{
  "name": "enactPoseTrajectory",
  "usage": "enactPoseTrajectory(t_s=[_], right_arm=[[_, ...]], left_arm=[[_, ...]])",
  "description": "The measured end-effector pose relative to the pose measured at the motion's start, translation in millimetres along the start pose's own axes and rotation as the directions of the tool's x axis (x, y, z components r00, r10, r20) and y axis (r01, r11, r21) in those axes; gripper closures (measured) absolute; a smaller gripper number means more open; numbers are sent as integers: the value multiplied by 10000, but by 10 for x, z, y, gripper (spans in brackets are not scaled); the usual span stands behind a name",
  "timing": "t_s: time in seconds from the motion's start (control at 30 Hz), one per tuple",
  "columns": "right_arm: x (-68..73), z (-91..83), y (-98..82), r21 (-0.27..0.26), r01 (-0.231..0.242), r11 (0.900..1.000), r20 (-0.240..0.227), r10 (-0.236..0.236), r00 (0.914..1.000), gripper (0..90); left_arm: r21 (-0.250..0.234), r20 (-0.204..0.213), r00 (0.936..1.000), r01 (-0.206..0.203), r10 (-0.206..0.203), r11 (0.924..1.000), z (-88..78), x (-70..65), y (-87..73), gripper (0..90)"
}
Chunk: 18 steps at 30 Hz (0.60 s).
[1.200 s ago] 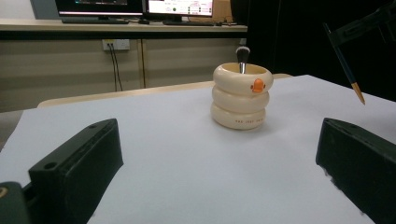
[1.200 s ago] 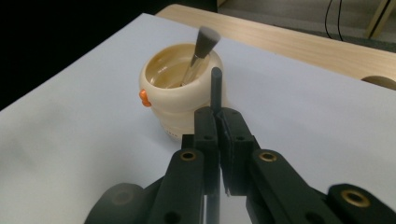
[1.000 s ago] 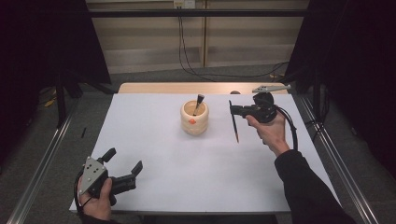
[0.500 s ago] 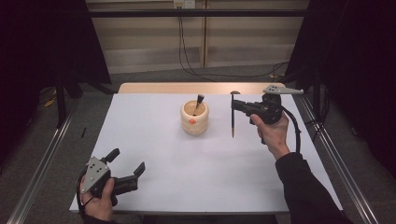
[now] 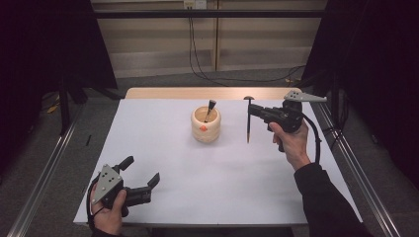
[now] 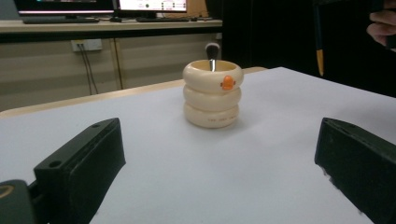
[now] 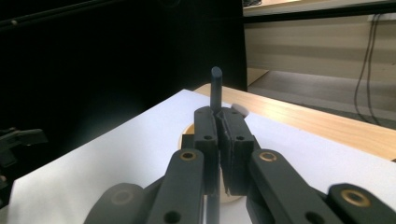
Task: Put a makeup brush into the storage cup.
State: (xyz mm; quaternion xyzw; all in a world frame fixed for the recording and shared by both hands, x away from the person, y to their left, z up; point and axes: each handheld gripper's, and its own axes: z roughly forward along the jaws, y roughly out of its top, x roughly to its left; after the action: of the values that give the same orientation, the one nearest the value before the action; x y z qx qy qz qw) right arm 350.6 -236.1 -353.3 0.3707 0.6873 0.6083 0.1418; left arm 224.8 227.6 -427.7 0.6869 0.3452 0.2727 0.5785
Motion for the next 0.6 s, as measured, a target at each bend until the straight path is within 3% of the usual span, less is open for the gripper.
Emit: enactPoseTrajectory(t_s=[0.1,0.23,0.43,0.6], right_arm=[[-4,-19,-2,-13,41,10000,-70,-41,10000,866],[6,-80,11,-125,175,9998,-330,-179,9993,866],[46,-102,21,-137,307,9994,-717,-316,9969,866],[87,-72,17,-66,312,9995,-1114,-317,9933,866]], left_arm=[[24,107,9999,-5,5,10000,10,-4,15,15],[20,283,9991,322,-322,9995,50,-20,23,18],[226,449,9984,339,-349,9992,123,-59,46,32],[336,857,9955,372,-400,9987,181,-110,81,54]])
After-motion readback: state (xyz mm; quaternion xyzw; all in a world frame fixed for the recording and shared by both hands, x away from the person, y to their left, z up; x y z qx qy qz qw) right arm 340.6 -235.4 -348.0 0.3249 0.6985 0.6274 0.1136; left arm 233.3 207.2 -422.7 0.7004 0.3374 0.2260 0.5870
